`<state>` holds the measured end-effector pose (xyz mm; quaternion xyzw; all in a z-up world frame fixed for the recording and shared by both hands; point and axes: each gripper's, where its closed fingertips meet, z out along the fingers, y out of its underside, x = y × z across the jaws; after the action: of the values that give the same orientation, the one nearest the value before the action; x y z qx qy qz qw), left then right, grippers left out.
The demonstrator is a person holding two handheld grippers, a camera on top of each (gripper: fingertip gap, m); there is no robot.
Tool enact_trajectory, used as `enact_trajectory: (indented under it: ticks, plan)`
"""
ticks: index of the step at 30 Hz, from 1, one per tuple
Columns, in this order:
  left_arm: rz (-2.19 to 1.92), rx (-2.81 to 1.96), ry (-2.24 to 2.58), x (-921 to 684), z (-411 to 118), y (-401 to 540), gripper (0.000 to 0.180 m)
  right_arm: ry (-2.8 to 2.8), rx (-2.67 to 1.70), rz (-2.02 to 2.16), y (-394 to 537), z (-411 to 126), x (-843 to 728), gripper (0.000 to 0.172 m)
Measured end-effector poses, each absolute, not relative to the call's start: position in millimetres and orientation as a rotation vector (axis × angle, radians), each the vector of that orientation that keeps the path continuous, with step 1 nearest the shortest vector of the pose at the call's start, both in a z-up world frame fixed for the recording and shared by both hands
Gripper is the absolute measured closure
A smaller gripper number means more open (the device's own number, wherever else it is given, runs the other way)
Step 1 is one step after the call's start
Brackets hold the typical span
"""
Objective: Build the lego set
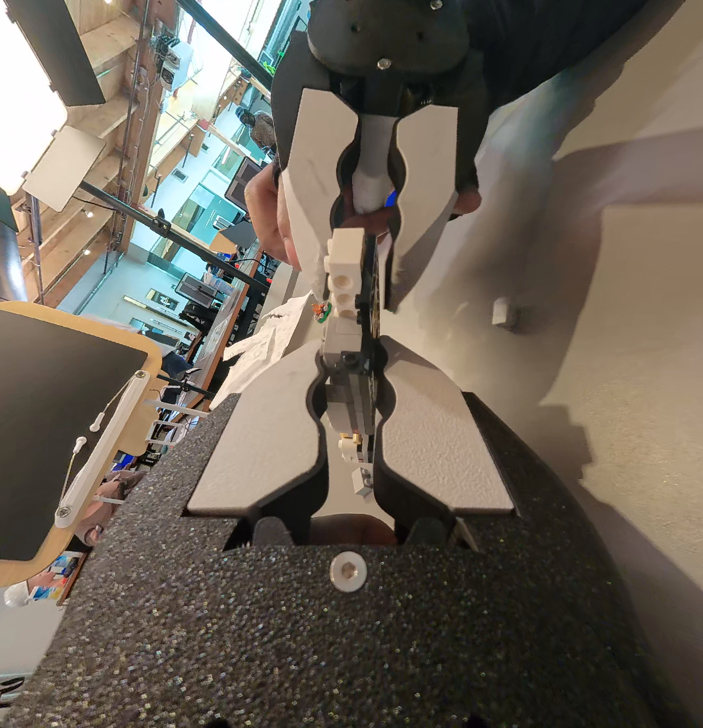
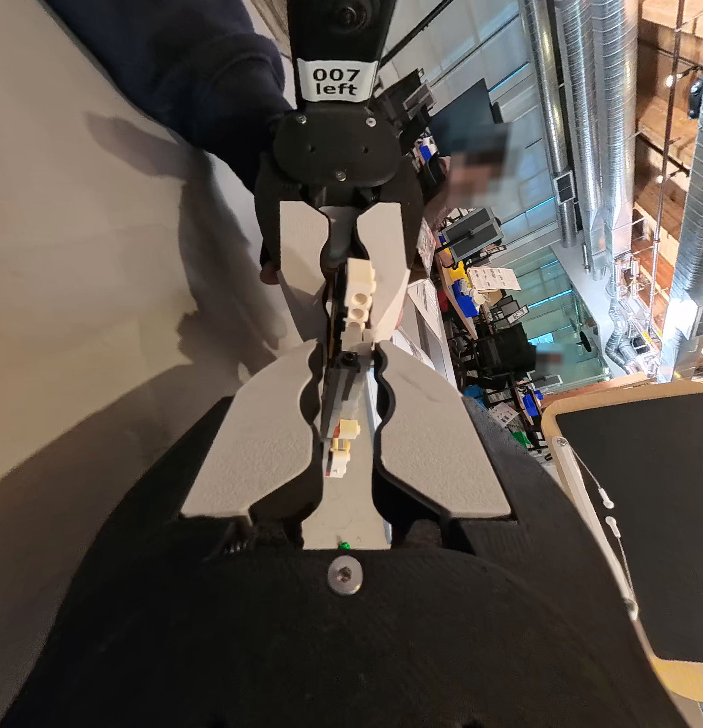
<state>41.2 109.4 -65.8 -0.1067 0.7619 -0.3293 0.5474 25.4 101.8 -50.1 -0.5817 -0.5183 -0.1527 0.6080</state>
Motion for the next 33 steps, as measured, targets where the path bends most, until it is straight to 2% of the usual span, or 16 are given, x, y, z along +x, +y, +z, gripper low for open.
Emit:
enact_trajectory:
  ticks: [1, 13, 21, 25, 33]
  plan:
    - [-0.787, -0.257, 1.806, 41.0, -65.4, 108.7, 0.160, -1.184, -1.337, -0.350, 102.2, -48.2, 25.6, 0.151]
    - [-0.960, -0.328, 1.825, 35.4, -59.7, 103.3, 0.153, -1.115, -1.347, -0.318, 109.3, -51.3, 26.3, 0.151]
    - [-0.789, -0.248, 1.836, 32.8, -56.7, 104.0, 0.152, -1.133, -1.345, -0.380, 111.2, -53.4, 28.5, 0.151]
    - [-0.655, -0.194, 1.815, 30.7, -48.5, 104.0, 0.157, -1.147, -1.351, -0.454, 115.2, -57.6, 33.3, 0.151]
    - [-0.472, -0.202, 1.846, 39.0, -62.3, 111.9, 0.159, -1.161, -1.358, -0.502, 118.0, -61.8, 35.0, 0.151]
